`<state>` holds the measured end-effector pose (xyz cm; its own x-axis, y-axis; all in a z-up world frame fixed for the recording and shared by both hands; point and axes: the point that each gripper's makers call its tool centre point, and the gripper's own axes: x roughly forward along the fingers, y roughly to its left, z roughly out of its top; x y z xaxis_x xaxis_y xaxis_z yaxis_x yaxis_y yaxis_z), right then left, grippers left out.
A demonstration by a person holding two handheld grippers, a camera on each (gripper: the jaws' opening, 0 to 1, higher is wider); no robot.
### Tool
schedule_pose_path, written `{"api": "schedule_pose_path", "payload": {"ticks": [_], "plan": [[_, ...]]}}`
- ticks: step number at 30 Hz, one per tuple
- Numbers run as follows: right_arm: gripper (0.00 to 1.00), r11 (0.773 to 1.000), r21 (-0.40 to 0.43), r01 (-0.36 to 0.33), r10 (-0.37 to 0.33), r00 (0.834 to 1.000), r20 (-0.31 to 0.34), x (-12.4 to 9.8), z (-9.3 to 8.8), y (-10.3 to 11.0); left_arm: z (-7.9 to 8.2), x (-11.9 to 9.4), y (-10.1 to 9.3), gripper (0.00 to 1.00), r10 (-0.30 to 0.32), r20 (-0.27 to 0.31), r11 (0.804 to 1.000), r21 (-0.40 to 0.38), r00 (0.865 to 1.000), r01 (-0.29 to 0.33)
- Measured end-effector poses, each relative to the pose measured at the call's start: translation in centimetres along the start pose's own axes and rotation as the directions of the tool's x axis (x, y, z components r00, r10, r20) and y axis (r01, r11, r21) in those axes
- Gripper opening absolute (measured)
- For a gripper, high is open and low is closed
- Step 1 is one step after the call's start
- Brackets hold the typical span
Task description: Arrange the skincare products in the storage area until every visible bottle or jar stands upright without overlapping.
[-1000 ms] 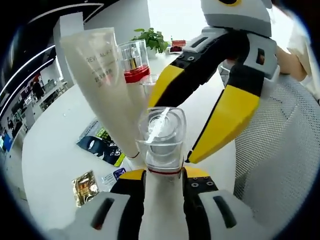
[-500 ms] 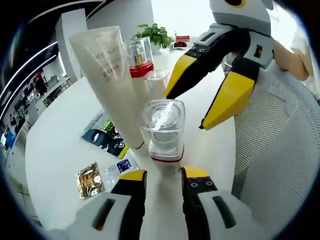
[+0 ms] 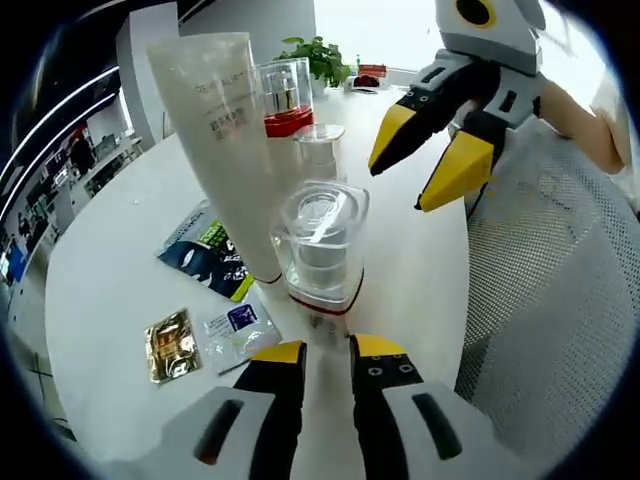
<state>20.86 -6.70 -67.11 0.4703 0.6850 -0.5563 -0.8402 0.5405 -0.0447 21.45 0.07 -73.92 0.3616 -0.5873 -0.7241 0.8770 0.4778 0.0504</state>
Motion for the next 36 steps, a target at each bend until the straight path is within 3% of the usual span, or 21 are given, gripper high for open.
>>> {"api": "schedule_pose_path", "payload": {"ticks": [13, 22, 36], "plan": [[0.21, 0.998, 0.061, 0.011, -0.007, 0.998, -0.056, 0.3, -1.1, -2.7, 0.2, 0.2, 0.0, 0.09, 0.002, -0.006, 1.0, -0.01, 1.0, -0.002], [0.22, 1.0, 0.026, -0.015, 0.017, 0.994, -0.111, 1.3, -1.5, -2.6, 1.3, 1.0, -0.1, 0.09, 0.001, 0.001, 1.0, 0.009, 1.0, -0.001], [0.21, 0.999, 0.031, -0.019, 0.023, 0.991, -0.133, 1.8, -2.0, -2.6, 2.2, 1.8, 0.3, 0.08, 0.003, 0.001, 0.999, 0.033, 1.0, -0.003]]}}
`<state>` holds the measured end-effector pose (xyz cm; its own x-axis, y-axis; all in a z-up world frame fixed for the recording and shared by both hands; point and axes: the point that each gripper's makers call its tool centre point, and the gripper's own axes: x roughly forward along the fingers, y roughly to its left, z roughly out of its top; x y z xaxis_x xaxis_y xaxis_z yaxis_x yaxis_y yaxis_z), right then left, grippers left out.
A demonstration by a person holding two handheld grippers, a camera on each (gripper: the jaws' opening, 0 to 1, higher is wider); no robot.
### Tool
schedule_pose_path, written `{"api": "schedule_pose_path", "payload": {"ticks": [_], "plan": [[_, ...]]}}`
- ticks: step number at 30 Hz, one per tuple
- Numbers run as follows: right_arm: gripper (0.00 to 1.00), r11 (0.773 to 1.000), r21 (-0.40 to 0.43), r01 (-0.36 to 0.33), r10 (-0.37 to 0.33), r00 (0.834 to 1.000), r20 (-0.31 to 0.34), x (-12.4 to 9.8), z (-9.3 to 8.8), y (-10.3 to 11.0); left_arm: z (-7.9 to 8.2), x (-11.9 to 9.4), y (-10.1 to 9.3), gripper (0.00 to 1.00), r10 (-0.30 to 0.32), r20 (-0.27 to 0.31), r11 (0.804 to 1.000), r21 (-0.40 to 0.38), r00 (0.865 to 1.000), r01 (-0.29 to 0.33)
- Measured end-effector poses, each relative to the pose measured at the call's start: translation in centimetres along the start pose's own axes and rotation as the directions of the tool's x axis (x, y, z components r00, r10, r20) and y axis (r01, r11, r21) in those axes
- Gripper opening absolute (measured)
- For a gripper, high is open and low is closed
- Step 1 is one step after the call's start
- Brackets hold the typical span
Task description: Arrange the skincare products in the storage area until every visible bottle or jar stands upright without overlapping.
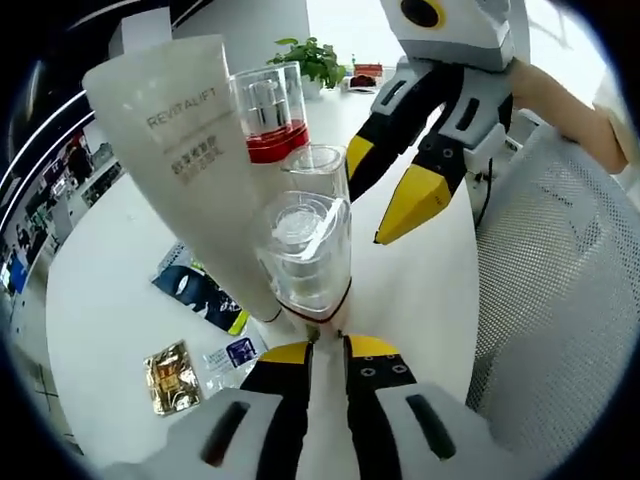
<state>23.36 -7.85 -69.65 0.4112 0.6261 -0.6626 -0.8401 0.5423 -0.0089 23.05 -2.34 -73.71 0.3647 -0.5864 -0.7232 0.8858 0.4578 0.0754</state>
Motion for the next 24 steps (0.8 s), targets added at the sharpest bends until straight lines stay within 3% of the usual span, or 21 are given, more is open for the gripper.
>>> {"api": "schedule_pose_path", "payload": {"ticks": [11, 24], "plan": [[0.17, 1.0, 0.02, 0.001, -0.001, 1.0, -0.002, 0.8, -0.3, 0.2, 0.5, 0.5, 0.0, 0.07, 0.006, 0.007, 1.0, -0.01, 1.0, -0.006], [0.16, 1.0, -0.012, 0.011, -0.012, 0.999, -0.045, 1.6, -1.0, 0.0, 0.8, 0.8, 0.2, 0.06, 0.017, 0.008, 0.999, -0.048, 1.0, -0.016]]}}
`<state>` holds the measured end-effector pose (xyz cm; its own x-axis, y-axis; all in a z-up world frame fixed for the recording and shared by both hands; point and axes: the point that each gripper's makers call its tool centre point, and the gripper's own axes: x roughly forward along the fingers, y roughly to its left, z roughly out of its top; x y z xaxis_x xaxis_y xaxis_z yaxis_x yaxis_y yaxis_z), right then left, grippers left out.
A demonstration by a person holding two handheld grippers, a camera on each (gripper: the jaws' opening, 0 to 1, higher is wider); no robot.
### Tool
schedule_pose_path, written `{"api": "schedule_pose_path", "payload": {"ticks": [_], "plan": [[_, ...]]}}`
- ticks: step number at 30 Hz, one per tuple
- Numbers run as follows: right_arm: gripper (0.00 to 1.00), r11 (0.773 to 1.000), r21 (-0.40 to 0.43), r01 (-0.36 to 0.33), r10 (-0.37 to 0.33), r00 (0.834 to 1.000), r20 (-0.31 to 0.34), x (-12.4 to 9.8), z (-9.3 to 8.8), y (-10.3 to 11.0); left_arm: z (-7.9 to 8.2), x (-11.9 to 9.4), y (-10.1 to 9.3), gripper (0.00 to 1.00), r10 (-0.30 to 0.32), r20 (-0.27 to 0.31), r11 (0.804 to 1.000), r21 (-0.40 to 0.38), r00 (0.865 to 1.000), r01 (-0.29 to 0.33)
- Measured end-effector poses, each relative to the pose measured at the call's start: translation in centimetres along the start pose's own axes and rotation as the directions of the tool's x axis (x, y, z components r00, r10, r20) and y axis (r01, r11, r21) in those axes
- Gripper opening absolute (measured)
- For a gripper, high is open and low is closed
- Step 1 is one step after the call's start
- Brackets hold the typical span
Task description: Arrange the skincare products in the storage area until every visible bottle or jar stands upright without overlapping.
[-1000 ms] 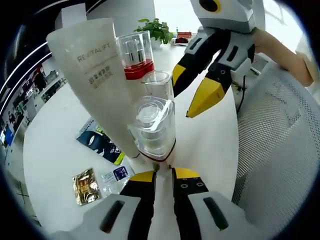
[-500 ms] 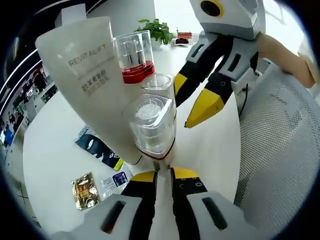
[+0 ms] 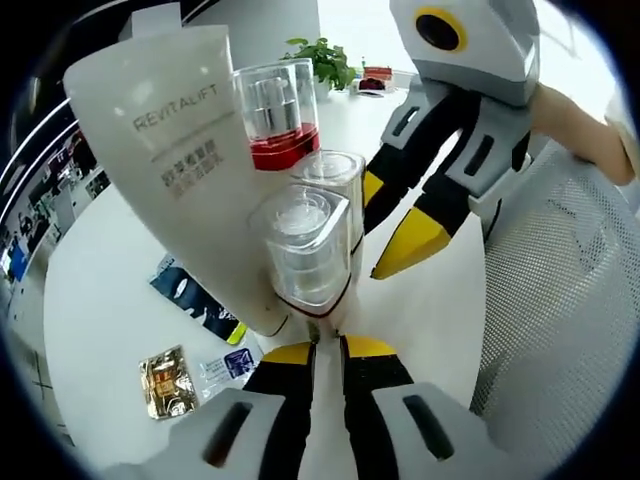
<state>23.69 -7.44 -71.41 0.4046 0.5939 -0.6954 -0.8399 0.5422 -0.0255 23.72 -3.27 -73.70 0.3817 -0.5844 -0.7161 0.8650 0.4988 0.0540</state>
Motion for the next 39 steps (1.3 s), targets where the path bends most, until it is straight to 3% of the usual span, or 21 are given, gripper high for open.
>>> {"api": "schedule_pose_path", "payload": {"ticks": [7, 39], "plan": [[0.15, 0.999, -0.036, 0.017, -0.018, 0.999, -0.032, 0.3, -0.31, -0.09, 0.14, 0.12, 0.3, 0.05, 0.012, 0.003, 0.998, -0.061, 1.0, -0.012], [0.17, 0.998, -0.06, 0.032, -0.034, 0.999, -0.035, -0.08, -0.2, -0.44, 0.63, -0.85, 0.11, 0.07, 0.016, 0.018, 0.999, -0.043, 1.0, -0.016]]}}
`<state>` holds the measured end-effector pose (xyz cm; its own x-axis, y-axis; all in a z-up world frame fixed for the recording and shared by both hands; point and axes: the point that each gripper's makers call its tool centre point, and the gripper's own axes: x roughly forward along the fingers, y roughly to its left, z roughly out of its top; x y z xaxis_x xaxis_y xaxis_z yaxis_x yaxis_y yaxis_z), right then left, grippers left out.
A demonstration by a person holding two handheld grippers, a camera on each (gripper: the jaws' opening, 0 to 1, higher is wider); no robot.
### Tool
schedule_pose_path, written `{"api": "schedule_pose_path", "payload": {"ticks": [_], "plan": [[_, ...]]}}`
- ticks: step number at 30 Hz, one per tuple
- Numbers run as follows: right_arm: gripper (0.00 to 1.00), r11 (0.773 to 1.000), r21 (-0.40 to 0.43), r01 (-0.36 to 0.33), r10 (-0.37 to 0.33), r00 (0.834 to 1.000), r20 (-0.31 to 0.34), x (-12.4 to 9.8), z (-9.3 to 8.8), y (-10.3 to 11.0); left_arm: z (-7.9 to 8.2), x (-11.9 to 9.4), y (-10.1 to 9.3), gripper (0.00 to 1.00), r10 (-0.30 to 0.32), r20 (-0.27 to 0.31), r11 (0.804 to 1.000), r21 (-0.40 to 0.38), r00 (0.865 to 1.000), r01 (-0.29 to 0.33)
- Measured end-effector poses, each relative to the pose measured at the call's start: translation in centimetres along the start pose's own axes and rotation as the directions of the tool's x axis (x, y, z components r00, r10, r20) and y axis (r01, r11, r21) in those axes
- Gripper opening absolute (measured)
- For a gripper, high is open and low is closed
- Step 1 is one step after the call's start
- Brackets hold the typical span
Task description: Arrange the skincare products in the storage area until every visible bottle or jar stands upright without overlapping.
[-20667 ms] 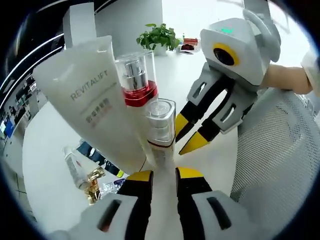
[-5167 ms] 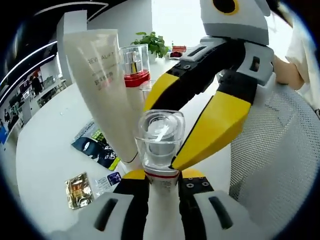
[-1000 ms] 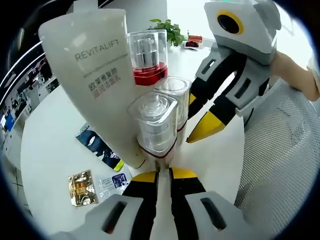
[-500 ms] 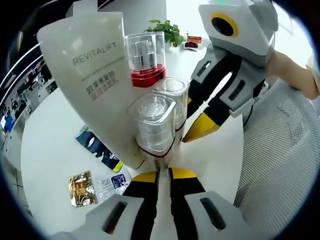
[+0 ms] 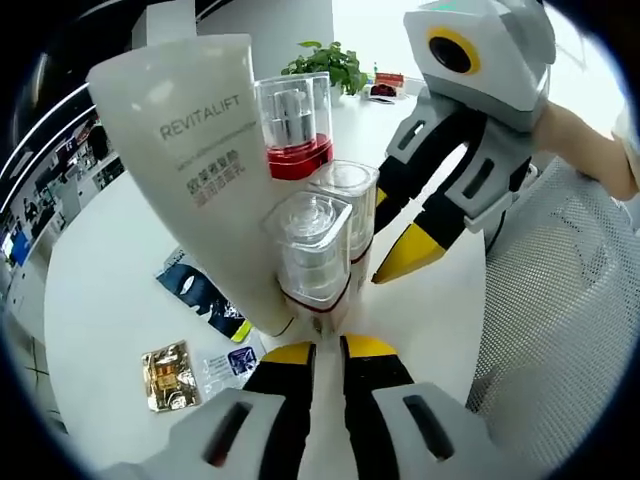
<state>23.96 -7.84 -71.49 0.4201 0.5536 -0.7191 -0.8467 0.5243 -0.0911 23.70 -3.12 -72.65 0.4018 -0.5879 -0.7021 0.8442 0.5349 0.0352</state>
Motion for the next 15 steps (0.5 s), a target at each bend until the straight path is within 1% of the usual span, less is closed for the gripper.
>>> {"api": "schedule_pose_path", "payload": {"ticks": [5, 11, 13, 15], "plan": [[0.19, 1.0, -0.005, 0.007, -0.007, 1.0, 0.007, -0.5, 0.1, 0.1, 0.3, -0.8, 0.1, 0.1, 0.011, 0.013, 1.0, 0.006, 1.0, -0.011], [0.22, 1.0, -0.01, 0.015, -0.015, 1.0, 0.01, -1.0, 0.1, 0.1, 0.2, -1.4, 0.0, 0.14, 0.014, 0.016, 1.0, 0.004, 1.0, -0.014], [0.23, 1.0, -0.008, 0.02, -0.02, 1.0, 0.015, -1.3, 0.2, 0.1, 0.2, -1.6, -0.1, 0.15, 0.009, 0.014, 1.0, 0.001, 1.0, -0.009], [0.24, 1.0, -0.007, 0.022, -0.022, 1.0, 0.018, -1.5, 0.2, 0.1, -0.1, -1.9, -0.2, 0.17, -0.01, 0.003, 1.0, -0.001, 1.0, 0.01]]}}
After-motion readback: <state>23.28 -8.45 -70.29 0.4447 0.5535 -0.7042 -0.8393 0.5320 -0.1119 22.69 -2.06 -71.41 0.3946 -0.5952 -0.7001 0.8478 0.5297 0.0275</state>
